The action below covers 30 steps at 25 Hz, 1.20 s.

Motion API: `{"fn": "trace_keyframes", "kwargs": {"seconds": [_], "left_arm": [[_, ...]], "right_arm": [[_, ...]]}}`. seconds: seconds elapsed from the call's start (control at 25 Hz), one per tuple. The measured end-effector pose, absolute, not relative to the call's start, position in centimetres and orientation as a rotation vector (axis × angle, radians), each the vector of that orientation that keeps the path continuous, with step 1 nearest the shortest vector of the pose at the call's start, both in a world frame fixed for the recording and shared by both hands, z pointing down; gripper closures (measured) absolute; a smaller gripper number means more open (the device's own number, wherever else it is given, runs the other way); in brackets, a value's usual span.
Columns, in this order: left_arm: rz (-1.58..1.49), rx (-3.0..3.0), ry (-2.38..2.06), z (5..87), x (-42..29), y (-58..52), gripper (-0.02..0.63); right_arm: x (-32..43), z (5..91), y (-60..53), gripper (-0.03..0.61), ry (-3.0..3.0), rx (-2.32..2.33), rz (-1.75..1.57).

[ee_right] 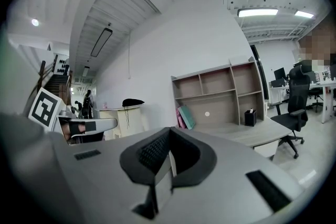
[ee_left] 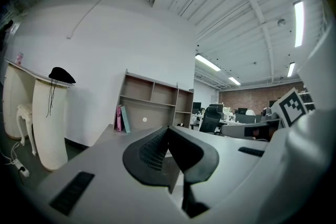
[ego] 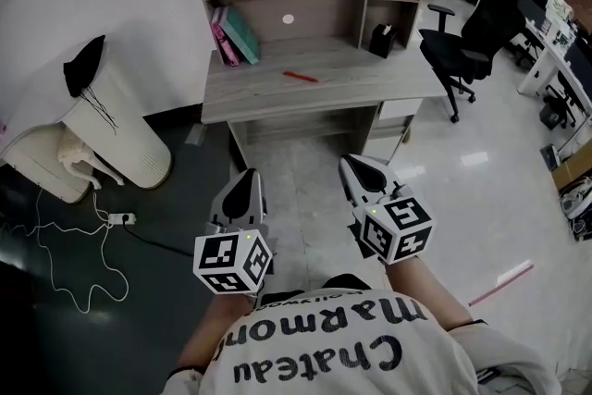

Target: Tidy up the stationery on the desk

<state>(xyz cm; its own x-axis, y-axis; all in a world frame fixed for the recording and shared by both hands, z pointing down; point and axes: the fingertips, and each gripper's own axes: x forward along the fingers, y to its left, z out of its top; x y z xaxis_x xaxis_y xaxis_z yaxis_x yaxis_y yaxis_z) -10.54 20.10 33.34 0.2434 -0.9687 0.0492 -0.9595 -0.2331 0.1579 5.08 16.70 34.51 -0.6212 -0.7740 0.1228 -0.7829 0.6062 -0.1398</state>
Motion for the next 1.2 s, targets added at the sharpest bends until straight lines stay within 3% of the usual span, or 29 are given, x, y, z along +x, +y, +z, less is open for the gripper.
{"fn": "trace_keyframes", "kwargs": {"seconds": [0.64, 1.2], "left_arm": [[-0.034, 2.296, -1.795, 36.0, -10.5, 21.9, 0.603], [-0.027, 2.294, -1.746, 37.6, -11.6, 15.2, 0.603]], "right_arm": [[5.6, 37.5, 18.3, 0.571, -2.731, 1.341, 0.424], [4.7, 39.2, 12.3, 0.571, -2.677, 1.379, 0.473]]}}
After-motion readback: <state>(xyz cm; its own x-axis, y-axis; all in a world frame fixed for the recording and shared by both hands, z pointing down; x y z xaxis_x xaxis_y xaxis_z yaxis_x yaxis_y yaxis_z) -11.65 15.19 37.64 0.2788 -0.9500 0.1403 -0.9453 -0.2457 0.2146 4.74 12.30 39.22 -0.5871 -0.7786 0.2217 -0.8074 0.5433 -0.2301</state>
